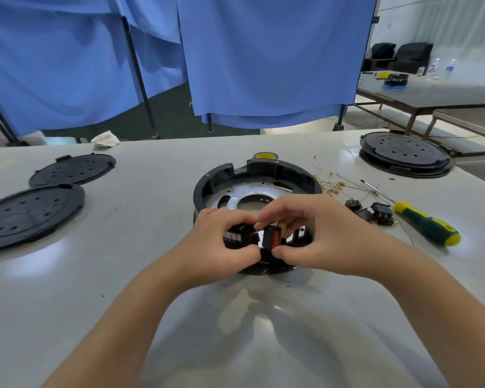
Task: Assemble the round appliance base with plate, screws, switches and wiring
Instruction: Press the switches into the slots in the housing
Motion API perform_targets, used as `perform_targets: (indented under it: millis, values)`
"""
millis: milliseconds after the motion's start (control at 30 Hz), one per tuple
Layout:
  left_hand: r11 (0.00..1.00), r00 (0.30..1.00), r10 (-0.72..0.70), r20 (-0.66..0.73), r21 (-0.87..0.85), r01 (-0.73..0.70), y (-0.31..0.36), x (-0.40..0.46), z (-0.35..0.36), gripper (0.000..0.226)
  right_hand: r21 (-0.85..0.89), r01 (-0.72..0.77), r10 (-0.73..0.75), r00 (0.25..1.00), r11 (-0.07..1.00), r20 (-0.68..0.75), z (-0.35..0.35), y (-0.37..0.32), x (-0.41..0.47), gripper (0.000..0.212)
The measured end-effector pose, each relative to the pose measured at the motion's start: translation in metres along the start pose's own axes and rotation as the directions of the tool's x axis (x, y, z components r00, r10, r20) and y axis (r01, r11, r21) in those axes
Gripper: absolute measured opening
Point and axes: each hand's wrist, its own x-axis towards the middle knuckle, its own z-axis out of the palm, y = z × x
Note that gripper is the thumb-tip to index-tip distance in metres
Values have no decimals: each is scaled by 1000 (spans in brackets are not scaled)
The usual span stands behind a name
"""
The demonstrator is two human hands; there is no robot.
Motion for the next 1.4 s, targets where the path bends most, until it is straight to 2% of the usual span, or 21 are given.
perform_targets:
  millis: [167, 267, 400, 567, 667, 767, 1033, 1200, 1400]
  values:
    - [998, 1000, 26, 16, -53, -25, 2, 0, -1, 12, -149, 36, -35, 999, 988, 7, 7, -1, -2, 41]
    - [999, 1000, -21, -4, -43, 20, 0, 0, 2, 21, -187, 62, -63, 998, 980, 0, 9, -1, -2, 41]
    - [998, 998, -53, -43, -31, 52, 0, 1, 4, 19, -193, 63, -63, 998, 979, 5, 9, 1, -1, 43]
    - [997, 996, -74, -42, -5, 74, -1, 1, 5, 34, -168, 79, -79, 997, 983, 3, 8, 4, 1, 51]
    - [994, 994, -106, -34, -25, 105, -3, 2, 5, 32, -174, 56, -61, 998, 983, -23, 7, 8, 3, 43]
    - [996, 995, -90, -33, -18, 90, -3, 2, 4, 26, -260, 66, -75, 997, 963, -25, 8, 9, 3, 32]
    - [995, 994, -96, -50, -15, 95, -4, 2, 4, 31, -464, 72, -113, 992, 883, -61, 8, 10, 3, 33]
    - [996, 994, -86, -71, -36, 84, -4, 2, 5, 34, -449, 102, -151, 986, 888, -73, 11, 9, 2, 26]
    - [997, 994, -82, -66, -13, 81, -4, 2, 5, 44, -380, 91, -127, 989, 921, -72, 9, 8, 2, 22]
